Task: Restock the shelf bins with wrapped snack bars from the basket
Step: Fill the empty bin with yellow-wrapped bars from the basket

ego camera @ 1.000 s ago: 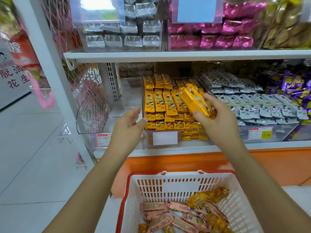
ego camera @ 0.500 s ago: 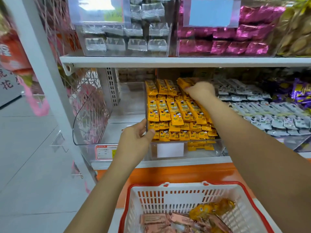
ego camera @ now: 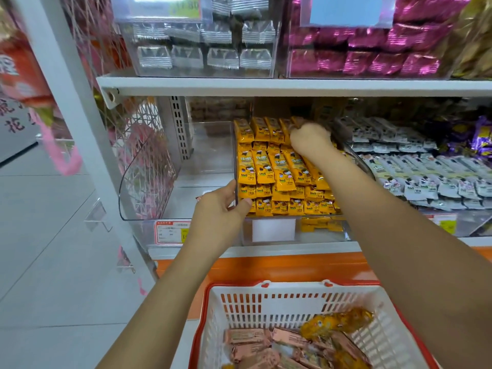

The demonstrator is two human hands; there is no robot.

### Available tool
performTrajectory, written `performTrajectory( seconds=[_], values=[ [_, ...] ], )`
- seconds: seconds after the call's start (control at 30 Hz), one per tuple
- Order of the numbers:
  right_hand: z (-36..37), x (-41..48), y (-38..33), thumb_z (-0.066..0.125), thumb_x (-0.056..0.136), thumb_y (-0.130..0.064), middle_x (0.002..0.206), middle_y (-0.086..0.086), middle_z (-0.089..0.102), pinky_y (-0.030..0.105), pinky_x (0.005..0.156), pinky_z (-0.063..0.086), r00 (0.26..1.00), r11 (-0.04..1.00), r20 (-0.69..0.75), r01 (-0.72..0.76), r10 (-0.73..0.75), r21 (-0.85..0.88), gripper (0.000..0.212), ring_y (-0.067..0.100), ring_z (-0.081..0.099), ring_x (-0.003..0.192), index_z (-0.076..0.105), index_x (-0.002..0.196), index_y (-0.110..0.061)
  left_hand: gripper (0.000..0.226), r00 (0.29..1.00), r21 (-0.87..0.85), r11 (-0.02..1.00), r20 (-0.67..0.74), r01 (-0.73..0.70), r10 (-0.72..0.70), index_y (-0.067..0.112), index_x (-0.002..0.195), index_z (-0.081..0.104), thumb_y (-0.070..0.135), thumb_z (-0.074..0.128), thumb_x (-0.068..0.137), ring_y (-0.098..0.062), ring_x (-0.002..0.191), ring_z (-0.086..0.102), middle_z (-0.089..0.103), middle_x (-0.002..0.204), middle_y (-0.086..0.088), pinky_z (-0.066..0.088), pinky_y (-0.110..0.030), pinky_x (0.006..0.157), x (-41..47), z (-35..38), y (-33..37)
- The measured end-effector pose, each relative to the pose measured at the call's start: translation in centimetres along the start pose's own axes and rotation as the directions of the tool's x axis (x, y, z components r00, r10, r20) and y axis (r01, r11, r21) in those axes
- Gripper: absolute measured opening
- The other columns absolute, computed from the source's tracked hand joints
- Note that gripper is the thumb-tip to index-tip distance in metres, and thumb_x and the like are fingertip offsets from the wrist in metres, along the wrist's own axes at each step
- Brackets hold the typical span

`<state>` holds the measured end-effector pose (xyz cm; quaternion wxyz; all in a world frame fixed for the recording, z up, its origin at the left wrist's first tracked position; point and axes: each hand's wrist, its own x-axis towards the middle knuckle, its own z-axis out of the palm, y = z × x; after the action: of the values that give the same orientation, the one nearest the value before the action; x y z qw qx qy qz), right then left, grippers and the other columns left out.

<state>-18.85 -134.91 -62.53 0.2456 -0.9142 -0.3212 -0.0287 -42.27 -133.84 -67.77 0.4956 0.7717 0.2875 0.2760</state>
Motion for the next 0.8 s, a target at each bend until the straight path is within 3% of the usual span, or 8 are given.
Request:
performTrajectory(
  seconds=[0.13,0.2,0.3,0.43,0.57,0.7,0.77,0.8],
  values=[
    [-1.9,-4.2,1.1,0.044,0.100,-0.033,0.127,0.018,0.050,0.040,0.098,0.038,0.992,0.992,-0.114,0.073,-0.061,0.101,0.037,0.034,0.046,0.120,0.053,0.125,-0.008,0.039,0.998,0.106,0.994,-0.039,-0.034,0.038,0.021,0.135,0.052,0.019,0.053,0.096,-0.014,0.112,0.058,0.060,0.130,-0.001,0.047,-0.038,0.098,-0.9,0.4,0.1],
    [-2.9,-7.0,1.8,0.050,0.097,-0.029,0.104,0.014,0.059,0.034,0.080,0.046,0.979,0.977,-0.154,0.158,-0.137,0.140,0.025,0.027,0.057,0.096,0.058,0.101,-0.006,0.033,0.986,0.263,0.961,-0.108,-0.091,0.123,0.018,0.128,0.059,0.026,0.053,0.096,-0.018,0.103,0.064,0.067,0.117,-0.005,0.051,-0.037,0.090,-1.6,0.7,0.0],
    [-3.8,-11.8,3.5,0.056,0.095,-0.027,0.067,0.002,0.052,0.021,0.057,0.035,0.974,0.951,-0.090,0.225,-0.210,0.210,0.029,0.013,0.048,0.063,0.049,0.071,-0.011,0.029,0.948,0.513,0.844,-0.160,-0.157,0.274,0.013,0.081,0.068,0.030,0.050,0.096,-0.025,0.069,0.063,0.064,0.065,-0.003,0.047,-0.033,0.060,-2.9,0.4,-0.5],
    [-3.0,-17.9,6.4,0.059,0.093,-0.033,0.060,0.001,0.041,0.025,0.052,0.025,0.950,0.941,0.173,0.210,-0.261,0.264,0.040,0.013,0.040,0.057,0.041,0.064,-0.013,0.044,0.984,0.636,0.752,0.070,-0.173,0.166,0.016,0.055,0.048,0.033,0.047,0.095,-0.021,0.053,0.051,0.051,0.052,-0.003,0.037,-0.032,0.051,-5.7,1.1,-1.3],
    [1.1,-21.0,11.6,0.058,0.093,-0.040,0.069,0.009,0.043,0.032,0.061,0.033,0.834,0.985,0.528,0.097,-0.159,0.144,0.041,0.022,0.044,0.065,0.042,0.067,-0.012,0.031,0.895,0.752,0.620,0.412,-0.225,-0.175,0.014,0.077,0.063,0.036,0.050,0.094,-0.020,0.076,0.061,0.065,0.078,-0.004,0.042,-0.029,0.063,-8.6,2.4,-5.6],
    [7.5,-22.6,17.7,0.056,0.094,-0.038,0.066,0.008,0.047,0.037,0.076,0.050,0.743,0.995,0.669,0.053,0.018,-0.086,0.041,0.032,0.061,0.082,0.047,0.060,-0.016,0.046,0.756,0.855,0.490,0.433,-0.171,-0.491,0.013,0.137,0.044,0.038,0.043,0.098,-0.019,0.126,0.046,0.048,0.139,-0.005,0.039,-0.029,0.102,-11.6,2.5,-9.8],
    [10.1,-23.5,20.0,0.054,0.094,-0.034,0.108,0.008,0.062,0.031,0.090,0.047,0.752,0.981,0.653,0.048,0.089,-0.188,0.026,0.023,0.059,0.111,0.064,0.106,-0.013,0.052,0.744,0.890,0.429,0.391,-0.156,-0.542,0.011,0.144,0.032,0.038,0.040,0.100,-0.019,0.132,0.040,0.040,0.146,-0.006,0.034,-0.030,0.107,-12.5,2.2,-11.9],
    [11.7,-23.8,21.3,0.055,0.094,-0.032,0.129,0.006,0.056,0.030,0.096,0.046,0.769,0.974,0.630,0.043,0.111,-0.223,0.040,0.020,0.054,0.121,0.055,0.128,-0.013,0.052,0.740,0.905,0.396,0.373,-0.156,-0.559,0.011,0.144,0.032,0.037,0.039,0.100,-0.019,0.132,0.041,0.040,0.146,-0.006,0.035,-0.029,0.107,-12.8,1.9,-12.6]
  ],
)
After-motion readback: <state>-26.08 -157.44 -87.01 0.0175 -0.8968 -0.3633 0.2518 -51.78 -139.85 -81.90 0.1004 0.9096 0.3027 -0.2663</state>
